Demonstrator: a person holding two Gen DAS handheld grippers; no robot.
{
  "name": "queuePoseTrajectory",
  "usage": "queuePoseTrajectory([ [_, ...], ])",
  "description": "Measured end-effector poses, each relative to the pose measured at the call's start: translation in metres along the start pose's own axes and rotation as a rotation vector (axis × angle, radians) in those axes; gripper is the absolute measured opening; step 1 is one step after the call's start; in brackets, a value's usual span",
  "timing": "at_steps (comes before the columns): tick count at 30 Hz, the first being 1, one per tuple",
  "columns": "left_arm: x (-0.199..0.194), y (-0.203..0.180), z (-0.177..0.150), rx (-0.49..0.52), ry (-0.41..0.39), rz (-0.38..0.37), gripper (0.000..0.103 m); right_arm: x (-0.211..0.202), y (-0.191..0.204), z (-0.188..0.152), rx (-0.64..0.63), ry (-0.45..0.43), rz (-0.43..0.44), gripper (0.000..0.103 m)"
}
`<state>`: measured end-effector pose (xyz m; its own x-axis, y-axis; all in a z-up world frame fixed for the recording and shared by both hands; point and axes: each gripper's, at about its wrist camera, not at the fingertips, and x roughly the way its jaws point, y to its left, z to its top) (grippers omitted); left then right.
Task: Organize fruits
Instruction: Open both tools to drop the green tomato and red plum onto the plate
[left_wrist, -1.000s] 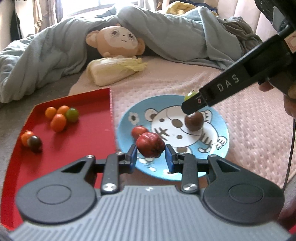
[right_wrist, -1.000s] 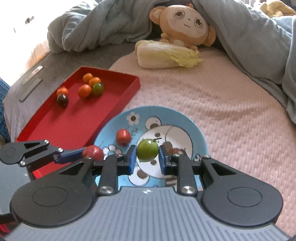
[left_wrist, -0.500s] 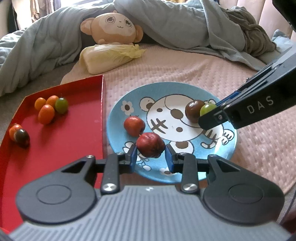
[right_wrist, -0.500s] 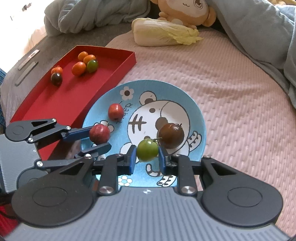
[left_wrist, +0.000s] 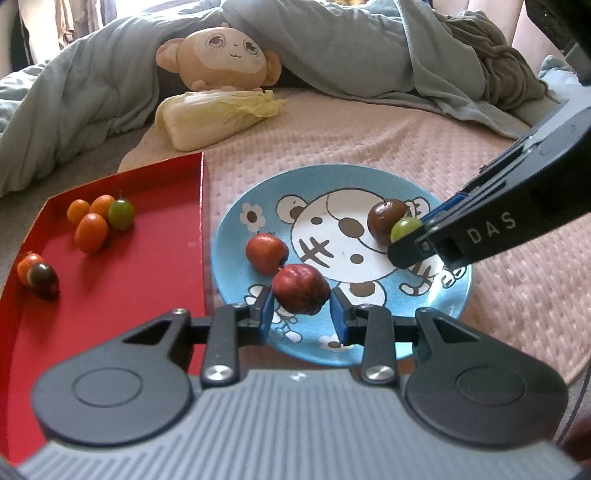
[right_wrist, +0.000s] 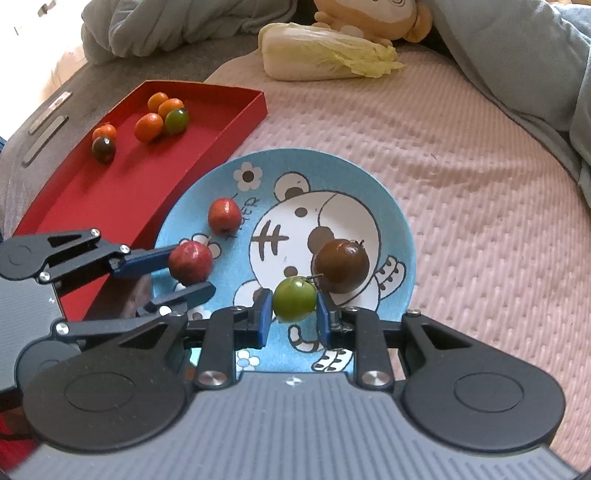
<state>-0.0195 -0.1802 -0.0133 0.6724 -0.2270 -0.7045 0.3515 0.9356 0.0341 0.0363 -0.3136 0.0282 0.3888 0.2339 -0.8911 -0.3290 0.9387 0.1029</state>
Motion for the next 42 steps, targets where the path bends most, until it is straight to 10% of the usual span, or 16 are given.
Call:
queuePoseTrajectory([
  [12, -0.007, 0.005, 0.0, -0.027, -0.028, -0.011, 0.053, -0.006, -0.006, 0.006, 0.049, -0.038, -0.003, 0.046],
  [42, -0.042, 0.045, 0.003, -0.071, -0.133, 0.008, 0.054, -0.006, 0.036, 0.049, 0.029, -0.193, 0.05, 0.051],
])
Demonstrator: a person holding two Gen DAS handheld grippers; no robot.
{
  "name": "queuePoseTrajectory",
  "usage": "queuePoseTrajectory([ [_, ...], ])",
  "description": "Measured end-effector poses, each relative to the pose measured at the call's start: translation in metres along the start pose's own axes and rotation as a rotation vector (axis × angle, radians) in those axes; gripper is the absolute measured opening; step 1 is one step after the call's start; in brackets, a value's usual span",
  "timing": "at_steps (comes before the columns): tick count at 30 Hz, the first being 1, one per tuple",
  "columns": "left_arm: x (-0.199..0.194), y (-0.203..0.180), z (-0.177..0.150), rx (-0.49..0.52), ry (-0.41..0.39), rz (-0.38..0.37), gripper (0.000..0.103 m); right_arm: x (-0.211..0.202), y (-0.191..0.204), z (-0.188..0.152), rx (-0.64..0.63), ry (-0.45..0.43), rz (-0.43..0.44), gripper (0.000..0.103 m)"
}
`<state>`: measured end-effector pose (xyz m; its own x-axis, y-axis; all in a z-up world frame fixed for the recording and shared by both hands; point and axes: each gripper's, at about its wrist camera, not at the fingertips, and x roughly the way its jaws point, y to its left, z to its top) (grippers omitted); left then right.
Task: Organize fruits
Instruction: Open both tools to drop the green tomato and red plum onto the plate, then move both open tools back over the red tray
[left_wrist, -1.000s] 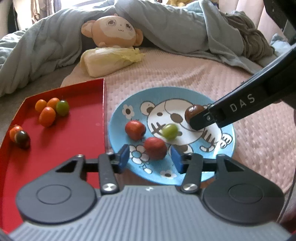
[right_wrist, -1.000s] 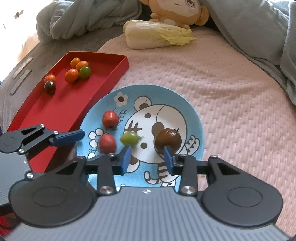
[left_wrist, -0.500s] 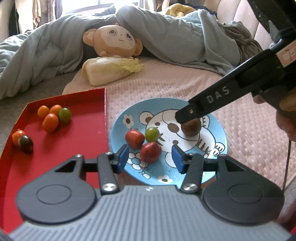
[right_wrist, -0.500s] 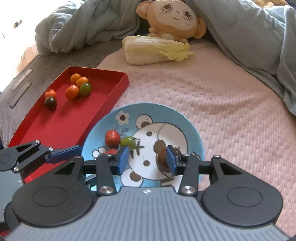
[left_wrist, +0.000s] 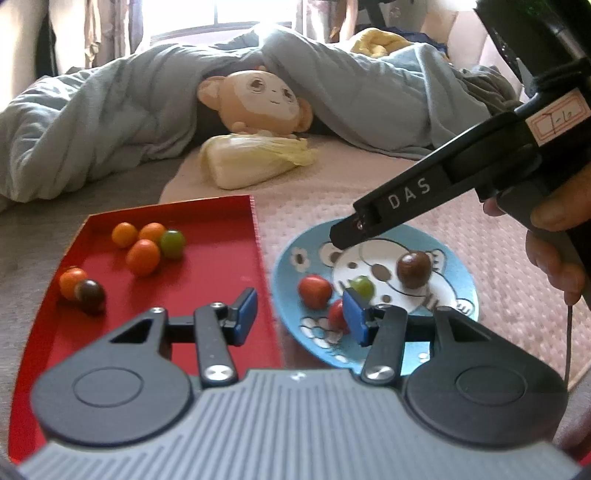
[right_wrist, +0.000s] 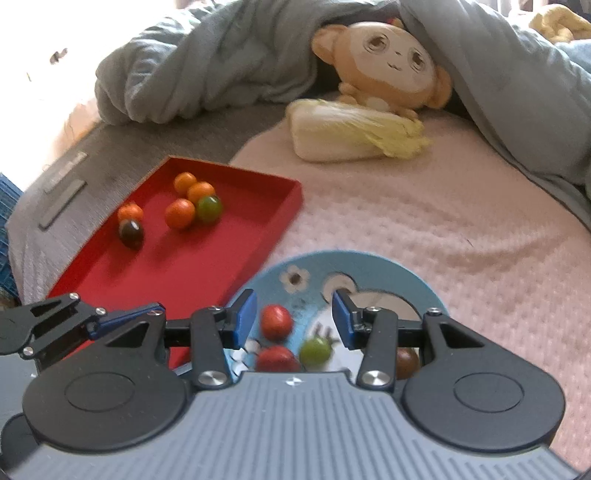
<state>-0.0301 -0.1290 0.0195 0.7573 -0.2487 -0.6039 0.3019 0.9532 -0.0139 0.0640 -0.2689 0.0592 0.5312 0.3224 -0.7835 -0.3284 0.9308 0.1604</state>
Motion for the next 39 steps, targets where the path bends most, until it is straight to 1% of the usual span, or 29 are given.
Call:
queuePoseTrajectory([
  [4, -0.001, 0.017, 0.001, -0.019, -0.006, 0.021, 0.054, 0.004, 0.014, 0.008, -0.015, -0.028, 0.033, 0.051],
  [9, -0.002, 0.037, 0.003, -0.043, -0.011, 0.047, 0.054, 0.014, 0.03, 0.017, -0.035, -0.032, 0.065, 0.051],
  [28, 0.001, 0.101, -0.008, -0.13, 0.009, 0.164, 0.054, 0.048, 0.068, 0.027, -0.094, 0.011, 0.106, 0.052],
  [34, 0.005, 0.116, -0.013, -0.158, 0.021, 0.19, 0.054, 0.055, 0.075, 0.028, -0.109, 0.022, 0.111, 0.055],
  [39, 0.004, 0.124, -0.017, -0.159, 0.014, 0.215, 0.054, 0.062, 0.082, 0.029, -0.121, 0.026, 0.114, 0.055],
])
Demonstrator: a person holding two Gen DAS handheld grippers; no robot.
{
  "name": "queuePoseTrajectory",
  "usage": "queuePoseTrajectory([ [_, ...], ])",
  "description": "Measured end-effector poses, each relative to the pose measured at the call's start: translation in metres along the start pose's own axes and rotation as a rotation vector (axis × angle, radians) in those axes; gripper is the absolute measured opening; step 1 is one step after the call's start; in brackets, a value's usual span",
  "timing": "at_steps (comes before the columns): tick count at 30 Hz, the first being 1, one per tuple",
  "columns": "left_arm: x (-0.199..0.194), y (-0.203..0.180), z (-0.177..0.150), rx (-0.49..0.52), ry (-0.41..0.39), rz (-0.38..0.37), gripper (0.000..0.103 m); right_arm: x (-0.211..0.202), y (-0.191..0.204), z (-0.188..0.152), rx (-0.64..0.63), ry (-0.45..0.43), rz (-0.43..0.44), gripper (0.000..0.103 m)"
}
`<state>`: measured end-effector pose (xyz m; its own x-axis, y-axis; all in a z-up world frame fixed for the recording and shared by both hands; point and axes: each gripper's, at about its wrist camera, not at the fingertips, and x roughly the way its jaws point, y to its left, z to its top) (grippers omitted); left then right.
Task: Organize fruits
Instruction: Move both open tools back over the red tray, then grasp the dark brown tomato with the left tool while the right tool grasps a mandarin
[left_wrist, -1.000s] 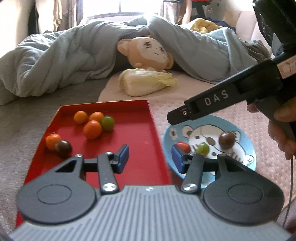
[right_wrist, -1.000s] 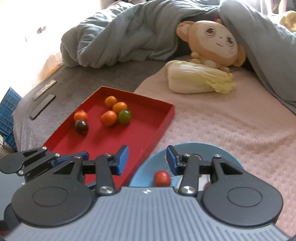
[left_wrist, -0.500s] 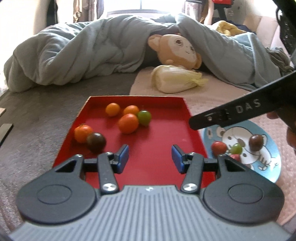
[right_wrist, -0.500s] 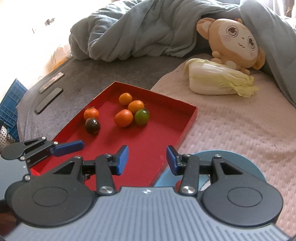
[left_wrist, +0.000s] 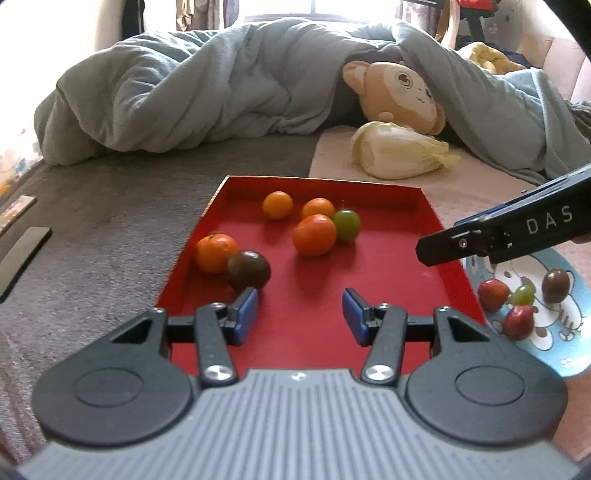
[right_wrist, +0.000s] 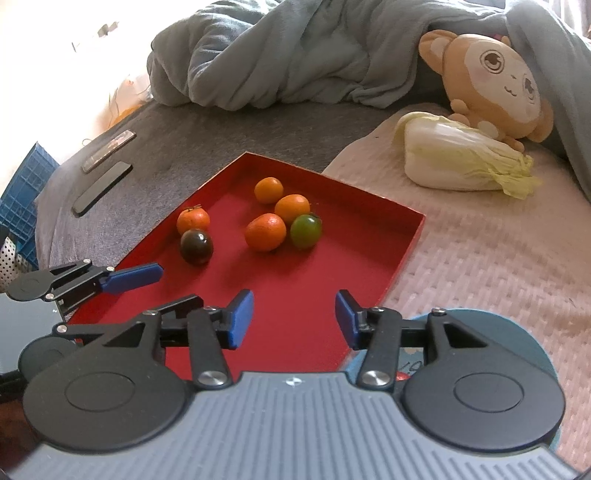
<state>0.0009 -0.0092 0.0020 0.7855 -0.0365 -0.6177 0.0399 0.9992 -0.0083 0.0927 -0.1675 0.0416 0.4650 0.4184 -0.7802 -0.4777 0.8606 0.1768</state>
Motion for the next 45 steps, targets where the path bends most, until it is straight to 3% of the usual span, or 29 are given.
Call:
queuePoseTrajectory([
  [11, 0.014, 0.018, -0.002, -0.035, 0.014, 0.036, 0.054, 0.02, 0.013, 0.005, -0.032, 0.031, 0.01, 0.055],
  [25, 0.049, 0.037, 0.013, -0.188, 0.084, 0.014, 0.053, 0.031, 0.007, 0.006, -0.02, 0.048, -0.015, 0.056],
  [29, 0.053, 0.038, 0.014, -0.187, 0.083, 0.019, 0.052, 0.039, 0.008, 0.009, -0.024, 0.053, -0.026, 0.056],
  [33, 0.054, 0.041, 0.015, -0.197, 0.085, 0.028, 0.04, 0.044, 0.011, 0.012, -0.026, 0.045, -0.029, 0.056],
  [45, 0.049, 0.046, 0.013, -0.233, 0.088, 0.005, 0.038, 0.068, 0.031, 0.03, -0.034, 0.008, -0.034, 0.055],
])
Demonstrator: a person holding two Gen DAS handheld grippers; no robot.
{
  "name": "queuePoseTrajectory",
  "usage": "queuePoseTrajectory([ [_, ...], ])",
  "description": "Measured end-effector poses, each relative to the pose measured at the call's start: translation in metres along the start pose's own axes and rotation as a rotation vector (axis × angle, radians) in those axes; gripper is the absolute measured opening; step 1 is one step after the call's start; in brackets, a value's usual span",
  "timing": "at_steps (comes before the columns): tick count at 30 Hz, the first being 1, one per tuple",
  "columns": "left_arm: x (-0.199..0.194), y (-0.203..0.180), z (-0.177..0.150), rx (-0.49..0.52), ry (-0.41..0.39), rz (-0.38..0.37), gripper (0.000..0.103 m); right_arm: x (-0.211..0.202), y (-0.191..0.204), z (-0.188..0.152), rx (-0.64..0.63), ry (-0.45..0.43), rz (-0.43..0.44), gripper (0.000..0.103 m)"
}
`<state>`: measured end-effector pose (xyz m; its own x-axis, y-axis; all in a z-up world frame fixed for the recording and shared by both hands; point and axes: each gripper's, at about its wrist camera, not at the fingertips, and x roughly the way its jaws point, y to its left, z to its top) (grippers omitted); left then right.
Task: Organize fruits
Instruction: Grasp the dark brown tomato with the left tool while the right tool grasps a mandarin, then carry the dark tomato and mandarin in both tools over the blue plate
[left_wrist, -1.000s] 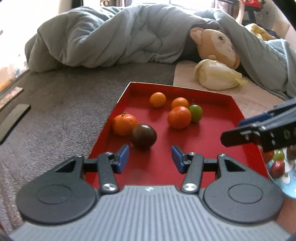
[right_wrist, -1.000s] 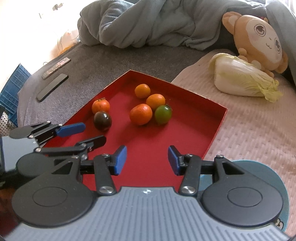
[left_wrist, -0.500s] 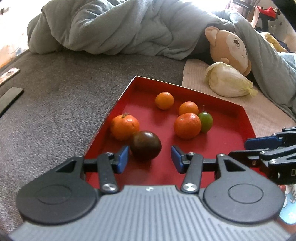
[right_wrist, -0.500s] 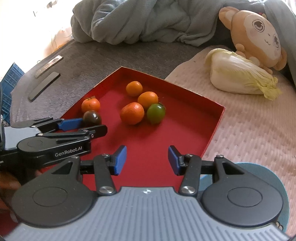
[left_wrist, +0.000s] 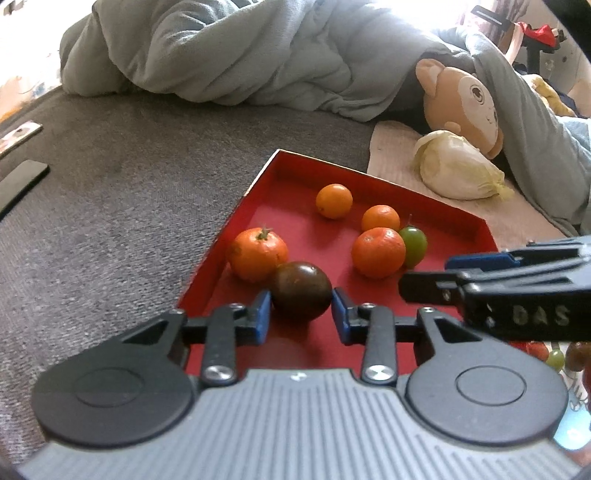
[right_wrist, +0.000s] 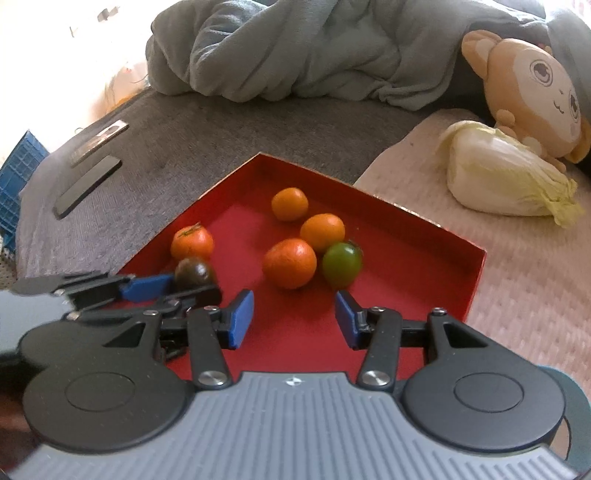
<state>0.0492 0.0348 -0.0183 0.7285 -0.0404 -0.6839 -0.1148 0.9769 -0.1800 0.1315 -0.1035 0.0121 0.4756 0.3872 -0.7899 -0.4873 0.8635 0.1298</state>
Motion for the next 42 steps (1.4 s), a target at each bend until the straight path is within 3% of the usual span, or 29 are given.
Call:
queuePoseTrajectory([
  [10, -0.01, -0.004, -0.008, 0.055, 0.0, 0.006, 0.038, 0.02, 0.02, 0.017, -0.02, -0.031, -0.011, 0.055],
  [16, -0.009, -0.007, -0.009, 0.084, -0.003, -0.001, 0.038, 0.038, 0.029, 0.022, -0.041, -0.016, -0.076, 0.054],
  [23, -0.009, -0.003, -0.008, 0.079, -0.001, -0.006, 0.038, 0.047, 0.048, 0.017, -0.225, -0.005, -0.159, 0.053],
  [25, -0.01, -0.003, -0.008, 0.08, -0.002, -0.006, 0.038, 0.047, 0.051, 0.016, -0.253, -0.006, -0.182, 0.046],
  [42, -0.018, -0.008, -0.016, 0.101, -0.015, -0.005, 0.038, 0.004, 0.021, 0.007, -0.062, 0.026, -0.108, 0.046],
])
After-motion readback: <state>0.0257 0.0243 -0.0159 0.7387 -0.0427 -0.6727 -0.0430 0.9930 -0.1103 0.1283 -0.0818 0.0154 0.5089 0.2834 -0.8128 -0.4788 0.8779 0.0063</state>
